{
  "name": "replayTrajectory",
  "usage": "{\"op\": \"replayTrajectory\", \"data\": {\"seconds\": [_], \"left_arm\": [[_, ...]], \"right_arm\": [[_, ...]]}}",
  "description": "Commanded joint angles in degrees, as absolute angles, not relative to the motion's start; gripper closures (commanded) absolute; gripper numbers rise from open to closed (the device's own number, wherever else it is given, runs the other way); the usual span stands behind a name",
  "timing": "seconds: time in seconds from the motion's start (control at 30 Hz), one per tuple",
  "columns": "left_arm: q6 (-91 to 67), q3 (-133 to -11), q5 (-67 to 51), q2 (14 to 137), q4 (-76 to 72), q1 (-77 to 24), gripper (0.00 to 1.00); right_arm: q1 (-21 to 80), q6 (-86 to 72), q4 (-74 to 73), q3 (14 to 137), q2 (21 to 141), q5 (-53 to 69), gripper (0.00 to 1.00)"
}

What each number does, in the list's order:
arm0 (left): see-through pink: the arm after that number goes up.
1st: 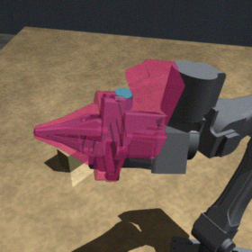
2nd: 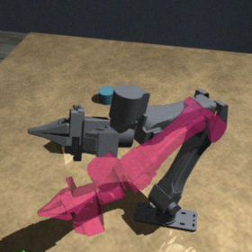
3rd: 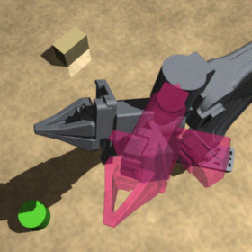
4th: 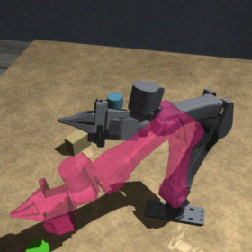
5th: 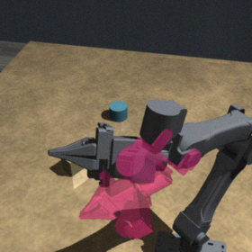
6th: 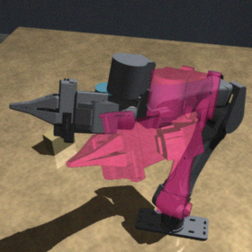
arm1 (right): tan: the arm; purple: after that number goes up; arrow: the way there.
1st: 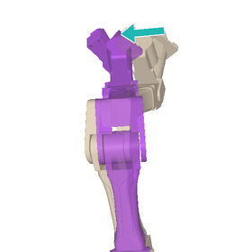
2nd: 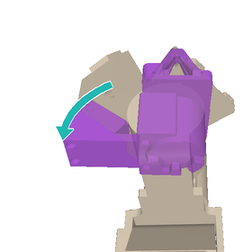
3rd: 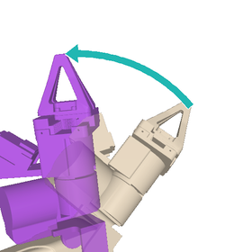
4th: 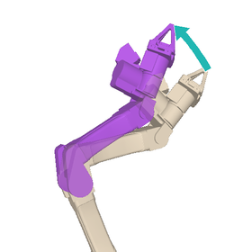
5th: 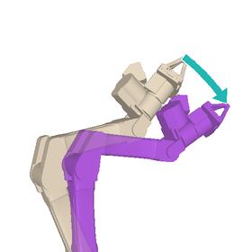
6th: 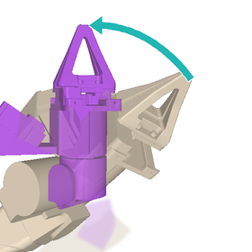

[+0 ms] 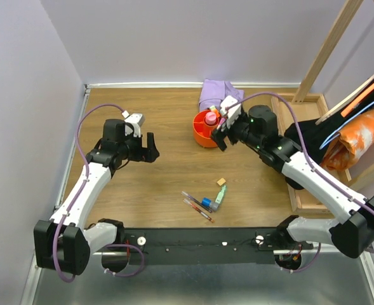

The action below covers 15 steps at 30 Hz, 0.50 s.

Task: Sort the stationery into containers
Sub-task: Place the stationery in the storage box, then pick up the stationery from the center of the board.

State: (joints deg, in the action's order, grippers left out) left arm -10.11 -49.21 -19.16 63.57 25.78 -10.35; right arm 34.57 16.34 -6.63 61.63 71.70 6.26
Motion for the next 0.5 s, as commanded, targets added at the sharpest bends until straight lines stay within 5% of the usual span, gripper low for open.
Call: {"op": "replayTrajectory", "data": {"seconds": [0.0,0.13,0.47], "left_arm": [[-10.1,-46.8,-21.2,61.0,25.0,-10.6,0.01],[-10.6,-45.6,-21.5,59.3,23.8,-9.8,0.01],[-11.5,-46.3,-22.1,58.9,25.3,-4.0,0.01]], "right_arm": [[35.0,34.6,-35.8,60.6,72.8,24.7,0.13],[35.4,41.6,-40.3,60.4,75.9,25.0,0.32],[39.1,61.4,-36.9,54.8,81.5,18.0,0.36]]}}
